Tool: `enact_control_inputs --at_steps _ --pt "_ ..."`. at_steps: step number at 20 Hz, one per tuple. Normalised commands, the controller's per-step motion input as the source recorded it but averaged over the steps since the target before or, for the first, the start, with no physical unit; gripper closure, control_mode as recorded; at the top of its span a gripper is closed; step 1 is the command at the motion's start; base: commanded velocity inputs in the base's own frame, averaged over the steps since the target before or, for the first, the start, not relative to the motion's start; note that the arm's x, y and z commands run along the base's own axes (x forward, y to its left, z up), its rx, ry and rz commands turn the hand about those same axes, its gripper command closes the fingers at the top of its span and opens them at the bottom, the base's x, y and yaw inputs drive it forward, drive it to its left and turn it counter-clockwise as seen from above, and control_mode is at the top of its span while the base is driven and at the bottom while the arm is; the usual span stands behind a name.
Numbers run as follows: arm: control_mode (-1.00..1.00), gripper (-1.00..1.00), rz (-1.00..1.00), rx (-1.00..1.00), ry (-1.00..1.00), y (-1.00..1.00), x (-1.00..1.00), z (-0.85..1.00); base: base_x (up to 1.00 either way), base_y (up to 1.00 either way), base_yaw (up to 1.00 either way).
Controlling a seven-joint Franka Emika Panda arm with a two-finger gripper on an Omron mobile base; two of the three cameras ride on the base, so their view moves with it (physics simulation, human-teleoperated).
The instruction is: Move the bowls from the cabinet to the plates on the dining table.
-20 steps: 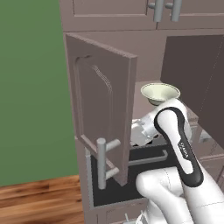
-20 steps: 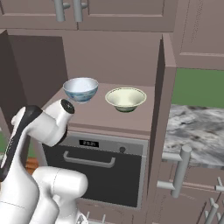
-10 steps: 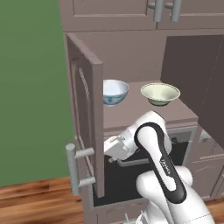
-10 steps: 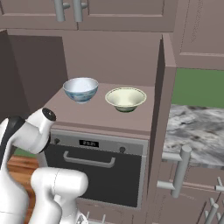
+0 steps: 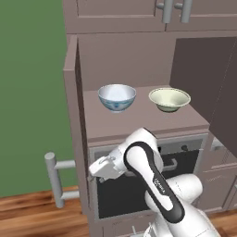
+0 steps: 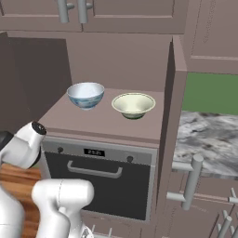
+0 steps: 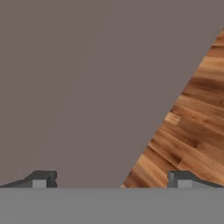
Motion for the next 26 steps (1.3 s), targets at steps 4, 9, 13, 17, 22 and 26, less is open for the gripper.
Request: enact_control_inputs --at_steps 4,9,13,17,22,26 --pt "-1.0 -1.0 0.0 -0.04 0.0 0.0 0.0 0.0 0.0 0.0 0.0" --pt "-1.0 -1.0 0.0 -0.09 -0.03 -0.26 0.0 0.26 0.0 0.0 0.0" --pt "-1.0 -1.0 0.0 -0.16 -0.05 -0.34 0.0 0.61 0.0 0.0 0.0" --pt "-1.0 -1.0 0.0 -0.16 -0.04 -0.4 0.0 0.81 0.0 0.0 0.0" --pt "-1.0 -1.0 0.0 -0.19 -0.03 -0.5 0.05 0.71 0.0 0.0 0.0" --pt "-1.0 -1.0 -0.01 -0.25 -0.03 -0.52 0.17 0.44 0.0 0.0 0.0"
